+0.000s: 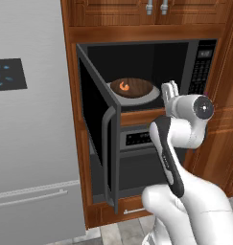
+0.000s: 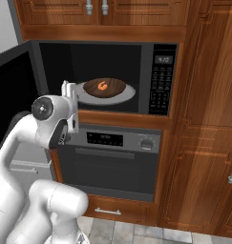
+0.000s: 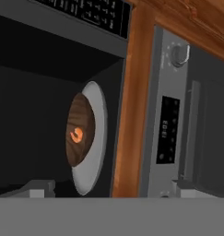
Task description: Remove the tangerine from the bowl and place it on the small plate. Then place the bowl with only the shrimp in the microwave, close the door, and press the start button to microwave the shrimp.
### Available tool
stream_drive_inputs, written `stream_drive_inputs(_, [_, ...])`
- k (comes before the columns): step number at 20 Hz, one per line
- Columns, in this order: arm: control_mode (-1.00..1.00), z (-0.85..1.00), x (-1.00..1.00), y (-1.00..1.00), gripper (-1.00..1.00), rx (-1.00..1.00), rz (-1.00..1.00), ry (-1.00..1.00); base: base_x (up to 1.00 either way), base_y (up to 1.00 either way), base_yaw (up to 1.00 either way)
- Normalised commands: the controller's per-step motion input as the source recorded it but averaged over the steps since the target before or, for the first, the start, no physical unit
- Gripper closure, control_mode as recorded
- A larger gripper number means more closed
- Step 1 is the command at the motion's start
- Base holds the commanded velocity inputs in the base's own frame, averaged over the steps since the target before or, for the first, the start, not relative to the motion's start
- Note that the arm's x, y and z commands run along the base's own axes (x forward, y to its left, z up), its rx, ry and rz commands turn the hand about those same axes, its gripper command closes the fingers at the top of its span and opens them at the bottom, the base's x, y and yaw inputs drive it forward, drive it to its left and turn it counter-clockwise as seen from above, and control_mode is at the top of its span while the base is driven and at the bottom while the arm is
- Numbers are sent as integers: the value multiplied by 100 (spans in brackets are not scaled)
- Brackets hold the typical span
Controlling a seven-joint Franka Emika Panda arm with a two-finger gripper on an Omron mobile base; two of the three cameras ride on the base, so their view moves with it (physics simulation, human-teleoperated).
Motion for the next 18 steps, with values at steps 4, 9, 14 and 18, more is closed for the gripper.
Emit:
stream_drive_inputs(4, [-100,46,-100,0,-100,-17,0,-1,0,0,0])
stream_drive_inputs(9, [-100,41,-100,0,-100,-17,6,0,0,0,0])
stream_drive_inputs(14, [-100,19,-100,0,-100,-15,8,0,0,0,0])
stream_drive_inputs(18, [-100,2,-100,15,-100,-15,6,0,0,0,0])
